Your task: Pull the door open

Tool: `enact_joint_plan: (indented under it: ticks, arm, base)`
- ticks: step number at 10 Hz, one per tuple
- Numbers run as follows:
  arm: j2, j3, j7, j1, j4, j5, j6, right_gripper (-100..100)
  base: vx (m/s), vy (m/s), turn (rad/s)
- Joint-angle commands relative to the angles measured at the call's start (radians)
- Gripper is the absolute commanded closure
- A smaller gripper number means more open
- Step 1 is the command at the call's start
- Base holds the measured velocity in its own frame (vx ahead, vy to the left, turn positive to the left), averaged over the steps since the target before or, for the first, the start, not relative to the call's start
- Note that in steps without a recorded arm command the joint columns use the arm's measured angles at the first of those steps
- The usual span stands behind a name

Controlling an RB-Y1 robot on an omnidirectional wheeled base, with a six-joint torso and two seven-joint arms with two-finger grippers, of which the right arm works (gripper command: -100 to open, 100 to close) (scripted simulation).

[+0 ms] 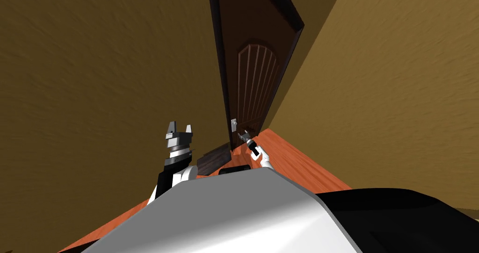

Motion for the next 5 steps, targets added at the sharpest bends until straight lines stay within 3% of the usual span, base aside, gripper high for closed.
enact_joint_plan:
  ticks: [1,5]
  arm:
    - [0.000,-0.002,0.001,-0.001,0.002,0.000,0.000,-100]
    - [-0.001,-0.009,0.005,-0.007,0.010,0.000,0.000,-100]
  base:
    - [-0.161,-0.091,0.020]
    - [-0.177,-0.084,0.035]
